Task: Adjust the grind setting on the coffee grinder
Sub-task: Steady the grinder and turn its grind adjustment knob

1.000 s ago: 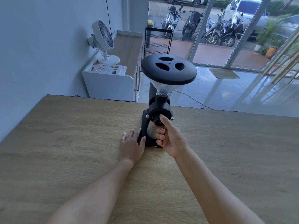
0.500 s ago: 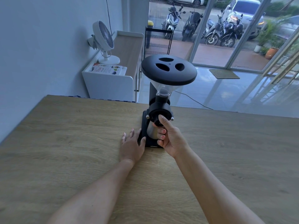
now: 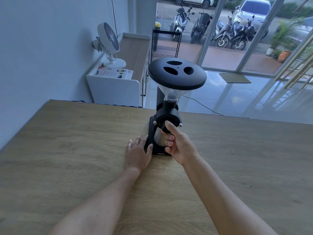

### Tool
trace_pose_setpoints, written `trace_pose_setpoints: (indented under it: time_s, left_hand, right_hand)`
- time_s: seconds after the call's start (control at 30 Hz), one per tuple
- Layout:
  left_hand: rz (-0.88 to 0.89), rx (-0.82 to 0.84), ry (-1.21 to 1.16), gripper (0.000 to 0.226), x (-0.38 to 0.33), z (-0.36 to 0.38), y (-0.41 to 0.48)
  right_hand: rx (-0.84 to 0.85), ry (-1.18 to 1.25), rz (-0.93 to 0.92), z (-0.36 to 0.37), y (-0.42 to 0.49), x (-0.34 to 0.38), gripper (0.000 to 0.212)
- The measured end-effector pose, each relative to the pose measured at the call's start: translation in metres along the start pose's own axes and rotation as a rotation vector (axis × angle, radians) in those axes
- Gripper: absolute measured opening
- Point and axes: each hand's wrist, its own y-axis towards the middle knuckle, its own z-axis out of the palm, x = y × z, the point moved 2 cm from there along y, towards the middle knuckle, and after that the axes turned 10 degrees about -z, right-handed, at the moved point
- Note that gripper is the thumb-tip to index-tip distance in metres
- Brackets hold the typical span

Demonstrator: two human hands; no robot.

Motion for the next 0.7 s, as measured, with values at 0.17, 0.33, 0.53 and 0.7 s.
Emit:
trace_pose_setpoints:
  time_s: [0.17,0.33,0.53,0.7]
  left_hand:
    - [0.003,0.004,0.009,0.052,0.0005,0.0002,-0.0003]
    - [0.006,-0.002,-0.001,0.052,-0.0019,-0.0024,-0.0024]
    - [0.005,-0.003,0.007,0.052,-0.0013,-0.0019,-0.0028]
    - [0.008,-0.008,0.020,0.052,-0.0018,-0.0019,-0.0032]
  right_hand:
    - [0.002,-0.005,-0.001,-0.0012,-0.0001,0.0000,0.048]
    - [0.000,-0.009,-0.004,-0.0019,-0.0004,0.0000,0.051]
    - [-0.002,-0.031,-0.008,-0.0020,-0.0013,0.0009,0.054]
    - [-0.015,-0.045,-0.008,-0.0018,-0.0022,0.0024,0.052]
